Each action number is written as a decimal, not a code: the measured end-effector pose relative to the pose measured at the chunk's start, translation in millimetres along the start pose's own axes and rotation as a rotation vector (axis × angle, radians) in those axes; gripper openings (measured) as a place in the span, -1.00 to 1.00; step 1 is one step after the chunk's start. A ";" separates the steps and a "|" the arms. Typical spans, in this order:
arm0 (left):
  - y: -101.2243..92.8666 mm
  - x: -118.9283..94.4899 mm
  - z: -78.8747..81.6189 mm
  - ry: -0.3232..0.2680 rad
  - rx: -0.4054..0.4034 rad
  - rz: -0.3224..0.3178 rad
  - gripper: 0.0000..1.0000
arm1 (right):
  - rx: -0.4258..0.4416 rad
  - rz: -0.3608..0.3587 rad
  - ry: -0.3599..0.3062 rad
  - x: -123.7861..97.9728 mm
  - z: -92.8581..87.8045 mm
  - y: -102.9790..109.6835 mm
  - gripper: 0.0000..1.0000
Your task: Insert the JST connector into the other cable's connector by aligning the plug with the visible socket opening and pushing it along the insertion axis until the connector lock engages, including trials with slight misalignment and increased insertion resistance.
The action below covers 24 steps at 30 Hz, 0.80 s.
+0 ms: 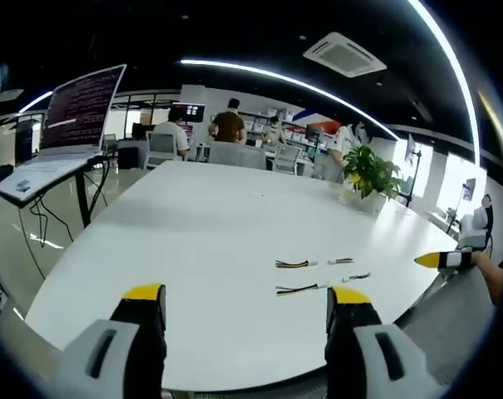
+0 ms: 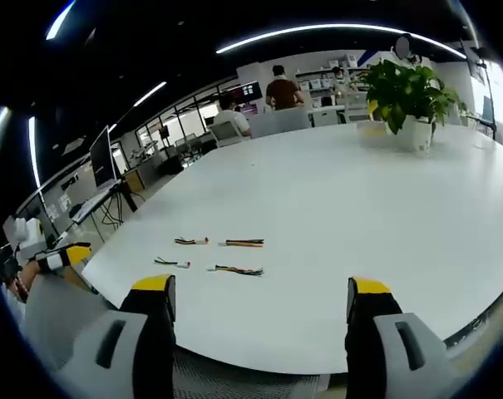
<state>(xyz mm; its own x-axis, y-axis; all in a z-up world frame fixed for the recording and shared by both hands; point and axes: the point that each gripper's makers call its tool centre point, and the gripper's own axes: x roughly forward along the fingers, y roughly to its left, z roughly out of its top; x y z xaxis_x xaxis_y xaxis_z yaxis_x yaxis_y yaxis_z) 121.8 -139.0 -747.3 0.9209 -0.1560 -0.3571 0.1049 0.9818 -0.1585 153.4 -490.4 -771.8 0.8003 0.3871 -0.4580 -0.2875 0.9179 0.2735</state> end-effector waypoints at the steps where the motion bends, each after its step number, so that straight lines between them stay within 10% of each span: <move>1: -0.3 0.1 0.0 0.000 0.000 -0.001 0.52 | 0.002 0.001 -0.001 0.1 0.1 0.1 0.66; 24: -1.4 6.0 -4.7 0.029 0.001 -0.040 0.49 | 0.006 0.001 0.000 1.4 1.2 -0.4 0.59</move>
<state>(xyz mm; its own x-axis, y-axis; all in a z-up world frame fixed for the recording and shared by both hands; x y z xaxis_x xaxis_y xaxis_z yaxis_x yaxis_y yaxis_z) 125.4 -141.8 -753.6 0.9047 -0.1982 -0.3772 0.1418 0.9748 -0.1720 155.2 -490.4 -771.6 0.7997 0.3884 -0.4579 -0.2853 0.9168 0.2796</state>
